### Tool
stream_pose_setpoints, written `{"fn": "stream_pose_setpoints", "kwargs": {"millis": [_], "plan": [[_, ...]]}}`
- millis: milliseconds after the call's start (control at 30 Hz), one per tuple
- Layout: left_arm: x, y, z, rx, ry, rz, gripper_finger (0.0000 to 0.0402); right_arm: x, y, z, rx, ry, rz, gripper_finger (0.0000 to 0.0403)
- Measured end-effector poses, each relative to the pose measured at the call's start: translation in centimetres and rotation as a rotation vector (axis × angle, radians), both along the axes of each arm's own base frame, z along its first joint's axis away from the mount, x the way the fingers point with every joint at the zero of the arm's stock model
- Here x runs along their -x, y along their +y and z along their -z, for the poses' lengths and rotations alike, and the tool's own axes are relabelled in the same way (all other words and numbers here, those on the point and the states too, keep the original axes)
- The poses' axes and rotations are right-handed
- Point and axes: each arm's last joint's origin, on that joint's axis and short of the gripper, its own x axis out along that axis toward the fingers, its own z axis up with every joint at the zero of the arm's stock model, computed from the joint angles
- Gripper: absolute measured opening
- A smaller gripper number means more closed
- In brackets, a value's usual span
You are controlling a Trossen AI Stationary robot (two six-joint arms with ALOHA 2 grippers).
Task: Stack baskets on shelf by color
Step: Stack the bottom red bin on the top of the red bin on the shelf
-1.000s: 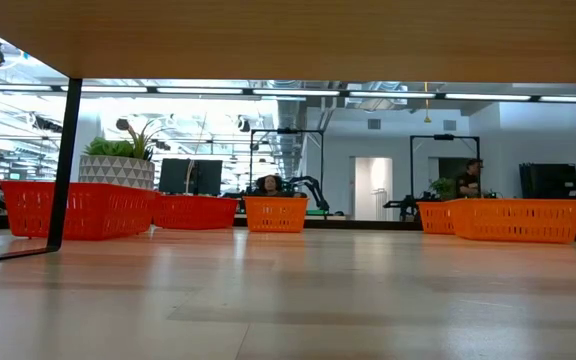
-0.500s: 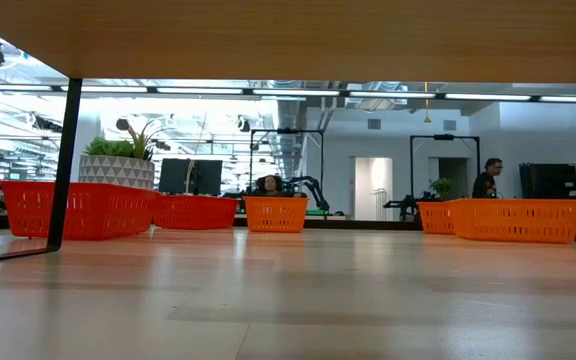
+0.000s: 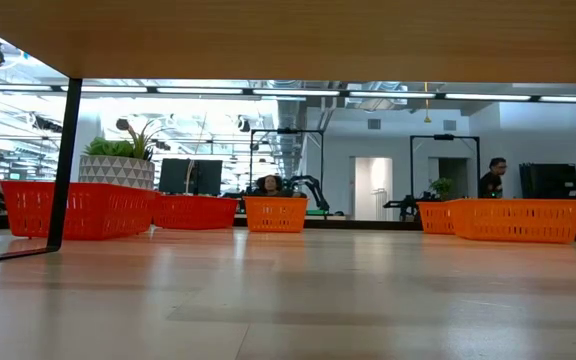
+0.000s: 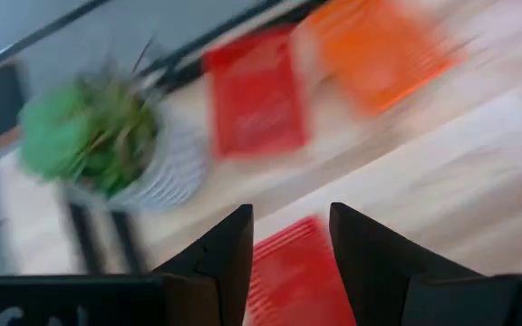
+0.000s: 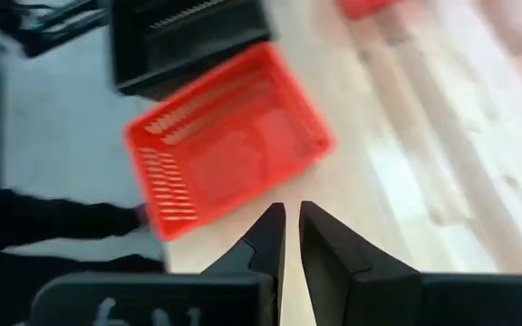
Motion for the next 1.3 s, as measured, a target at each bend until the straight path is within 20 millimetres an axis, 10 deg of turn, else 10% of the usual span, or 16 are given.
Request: {"fn": "stream_pose_setpoints", "kwargs": {"millis": [267,633,1300], "plan": [[2.7,1.8,9.5,0.228,0.115,-0.160,0.0138,0.7,0.1,1.4,0.077,0.135,0.024,0.0092],[6.5,1.5,17.2,0.289,-0.005,-0.472,0.0138,-0.1,1.4,3.5,0.168,0.223,0.010,0.0114],[3.5,1.7,20.2,0.412,-0.294,-0.395,0.0138,-0.1,1.3,3.5,0.203,0.213,0.007,0.0113]]}}
